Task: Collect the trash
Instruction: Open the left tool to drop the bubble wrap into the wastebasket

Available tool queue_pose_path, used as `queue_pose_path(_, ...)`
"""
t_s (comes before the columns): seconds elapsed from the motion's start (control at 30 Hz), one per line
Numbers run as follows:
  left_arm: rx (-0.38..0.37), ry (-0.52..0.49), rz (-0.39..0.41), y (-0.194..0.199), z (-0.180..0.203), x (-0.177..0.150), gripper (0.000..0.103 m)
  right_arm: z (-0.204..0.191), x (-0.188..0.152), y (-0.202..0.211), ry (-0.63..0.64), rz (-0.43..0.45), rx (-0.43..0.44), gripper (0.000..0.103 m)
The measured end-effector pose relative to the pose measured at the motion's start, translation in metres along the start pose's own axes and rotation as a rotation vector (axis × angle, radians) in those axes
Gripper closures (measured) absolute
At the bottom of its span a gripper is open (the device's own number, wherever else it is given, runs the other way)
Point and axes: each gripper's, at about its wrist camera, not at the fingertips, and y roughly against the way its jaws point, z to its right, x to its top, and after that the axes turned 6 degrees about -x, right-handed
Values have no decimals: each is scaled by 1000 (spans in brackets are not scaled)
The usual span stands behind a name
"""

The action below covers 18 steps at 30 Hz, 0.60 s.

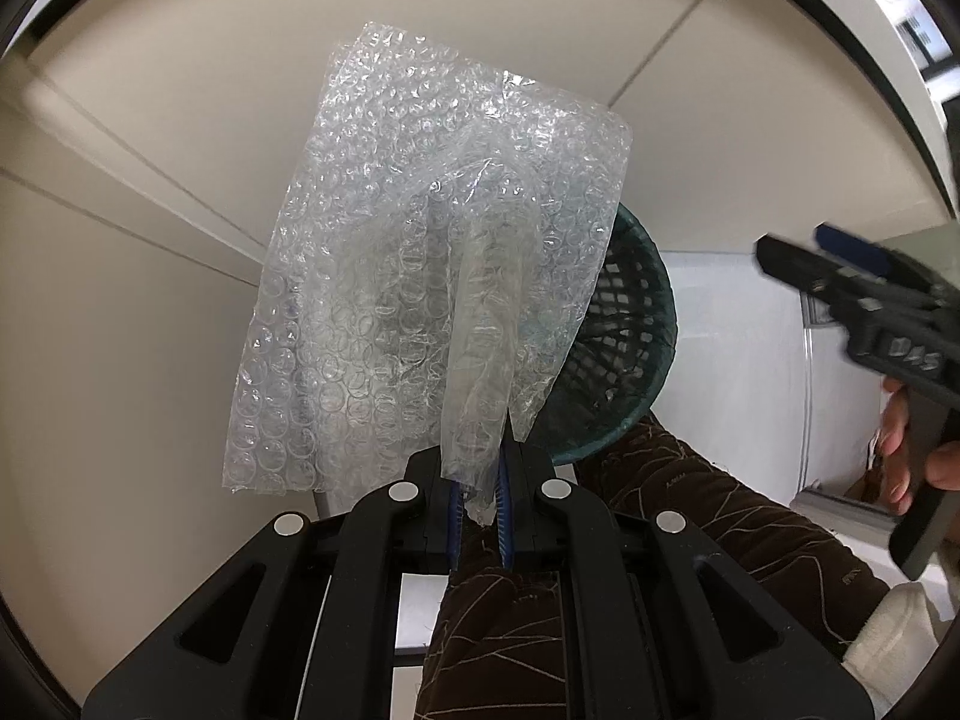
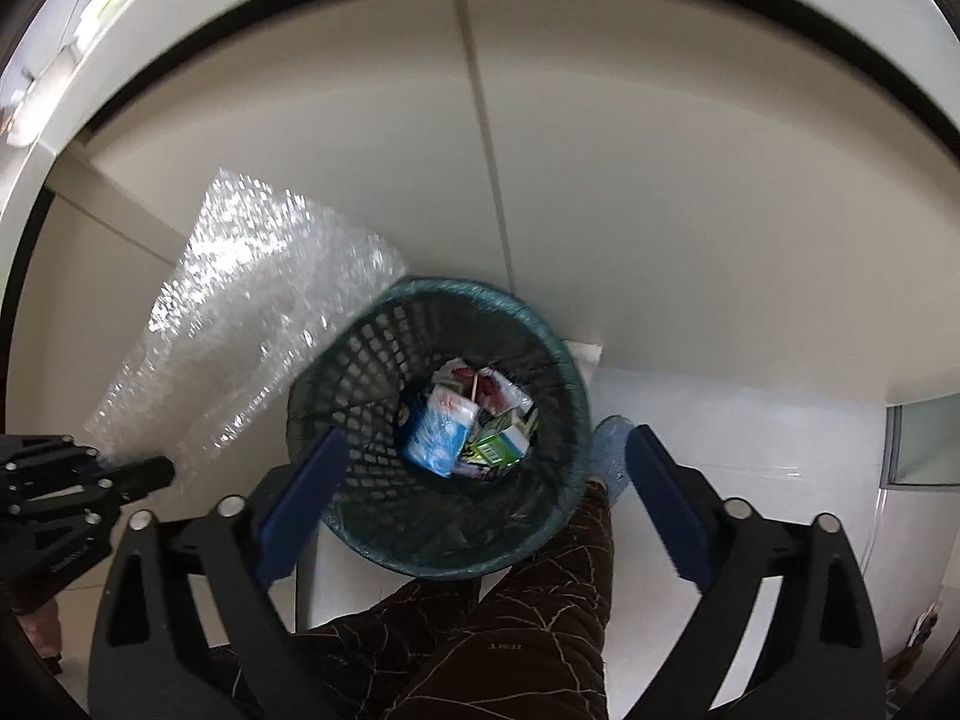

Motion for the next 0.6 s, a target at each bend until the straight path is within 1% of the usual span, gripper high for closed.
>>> queue_pose_path(0.1, -1, -28, -20, -5, 7, 5, 95, 9, -1, 16, -10, 25, -43, 8)
queue_pose_path(0.37, 4, -92, -59, -12, 12, 12, 95, 30, -10, 66, -45, 101, -53, 8)
queue_pose_path(0.5, 9, -110, -75, -14, 11, 9, 95, 39, -11, 79, -53, 118, -49, 8)
queue_pose_path(0.6, 21, -116, -93, -19, 12, 12, 95, 38, -11, 83, -54, 128, -51, 8)
